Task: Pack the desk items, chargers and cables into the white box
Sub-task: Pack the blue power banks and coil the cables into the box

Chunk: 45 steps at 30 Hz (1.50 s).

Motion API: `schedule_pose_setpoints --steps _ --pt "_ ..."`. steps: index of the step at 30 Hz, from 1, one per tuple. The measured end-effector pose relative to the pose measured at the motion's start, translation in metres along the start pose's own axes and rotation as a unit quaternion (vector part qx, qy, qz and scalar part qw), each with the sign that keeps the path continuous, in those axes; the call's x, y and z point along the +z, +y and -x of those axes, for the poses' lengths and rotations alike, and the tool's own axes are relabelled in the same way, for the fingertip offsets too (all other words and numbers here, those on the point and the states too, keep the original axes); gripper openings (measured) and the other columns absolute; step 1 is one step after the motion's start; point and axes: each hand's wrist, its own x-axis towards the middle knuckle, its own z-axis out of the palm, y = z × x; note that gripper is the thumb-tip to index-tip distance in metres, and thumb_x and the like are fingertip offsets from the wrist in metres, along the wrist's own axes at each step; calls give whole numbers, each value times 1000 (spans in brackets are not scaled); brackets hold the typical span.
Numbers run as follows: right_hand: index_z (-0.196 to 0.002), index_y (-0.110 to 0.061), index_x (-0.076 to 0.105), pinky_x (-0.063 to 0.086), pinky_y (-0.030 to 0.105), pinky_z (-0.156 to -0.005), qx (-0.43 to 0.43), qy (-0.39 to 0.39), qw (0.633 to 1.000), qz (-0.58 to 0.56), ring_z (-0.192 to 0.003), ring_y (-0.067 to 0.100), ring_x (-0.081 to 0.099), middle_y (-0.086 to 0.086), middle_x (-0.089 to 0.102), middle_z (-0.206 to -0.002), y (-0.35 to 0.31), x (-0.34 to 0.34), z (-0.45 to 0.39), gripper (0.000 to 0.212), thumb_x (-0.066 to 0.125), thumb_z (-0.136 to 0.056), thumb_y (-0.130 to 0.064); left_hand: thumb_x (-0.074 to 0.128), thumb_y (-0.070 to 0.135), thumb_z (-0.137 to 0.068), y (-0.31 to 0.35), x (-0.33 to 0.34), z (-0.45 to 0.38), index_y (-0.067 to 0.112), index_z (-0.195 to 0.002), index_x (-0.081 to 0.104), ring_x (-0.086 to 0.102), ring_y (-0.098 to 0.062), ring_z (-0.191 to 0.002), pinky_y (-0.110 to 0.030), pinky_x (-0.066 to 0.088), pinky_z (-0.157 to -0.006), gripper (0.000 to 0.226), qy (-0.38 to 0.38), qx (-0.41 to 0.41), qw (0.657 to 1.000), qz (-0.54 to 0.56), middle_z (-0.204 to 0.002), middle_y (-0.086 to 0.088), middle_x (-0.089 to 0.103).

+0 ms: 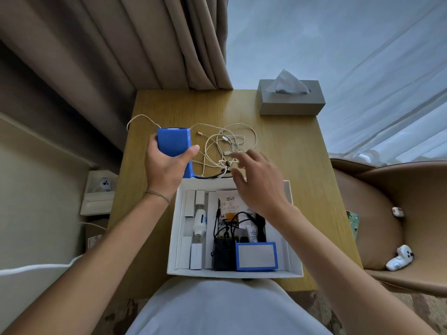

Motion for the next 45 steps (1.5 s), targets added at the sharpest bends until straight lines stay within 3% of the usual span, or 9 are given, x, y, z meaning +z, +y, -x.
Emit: schedule_pose_setpoints --steps 6,11,23,28,32,35,38,41,45 --pt "-117 -27 71 42 36 -95 -75 -156 981 82 -98 19 64 -5 74 -99 -15 27 -35 42 50 -96 -57 91 36 -63 32 -4 7 26 -119 51 61 -7 -88 -27 59 -69 70 -6 128 991 -44 -102 17 55" --pt "-98 -20 77 48 38 -97 -69 -146 981 107 -98 21 65 -3 74 -95 15 40 -35 21 56 -93 -21 88 37 -64 48 -20 5 33 -118 49 63 -12 -91 -28 60 -67 67 39 167 984 -55 -106 11 57" --pt "-109 -22 78 48 37 -95 1 -131 976 176 -109 22 62 -1 74 -116 63 42 -41 25 60 -94 -13 91 39 -65 56 -52 -14 21 -120 52 63 -3 -84 -17 55 -66 70 135 173 975 -38 -100 17 57" --pt "-150 -18 42 41 44 -108 56 -250 947 195 -130 32 49 12 58 -139 48 27 -57 70 60 -84 -3 90 36 -68 58 -58 -15 19 -120 51 63 2 -82 -13 52 -67 66 140 148 979 8 -98 13 57" --pt "-157 -21 30 29 43 -120 -81 -74 994 2 -143 28 34 7 46 -153 -9 3 -70 93 72 -75 -5 89 30 -71 59 -57 -12 13 -124 52 64 2 -81 -13 52 -66 67 127 139 982 22 -99 12 58" --pt "-150 -25 41 14 50 -125 -224 -93 970 14 -149 26 28 3 48 -152 -50 1 -74 70 71 -88 -32 88 31 -71 62 -53 -9 13 -124 54 63 0 -79 -15 52 -68 66 110 114 986 50 -98 10 60" --pt "-109 -17 70 40 47 -111 -230 -201 952 10 -105 26 65 3 74 -96 -59 -4 -75 22 56 -101 -32 87 33 -71 65 -53 -7 20 -119 56 63 0 -80 -18 53 -70 58 89 102 988 68 -94 15 60" --pt "-89 -15 72 54 38 -65 -158 -278 947 -16 -70 25 66 4 69 -73 -47 -13 -75 27 57 -100 -34 86 28 -72 64 -59 -7 23 -115 58 63 -1 -79 -17 53 -67 52 49 109 991 60 -91 16 62" --pt "-66 -23 64 47 32 -59 -75 -379 910 -149 -58 10 58 -1 64 -65 -23 -34 -73 33 65 -94 -41 87 23 -72 55 -64 -4 24 -120 60 65 -5 -85 -19 54 -66 55 -54 107 993 14 -99 9 65"
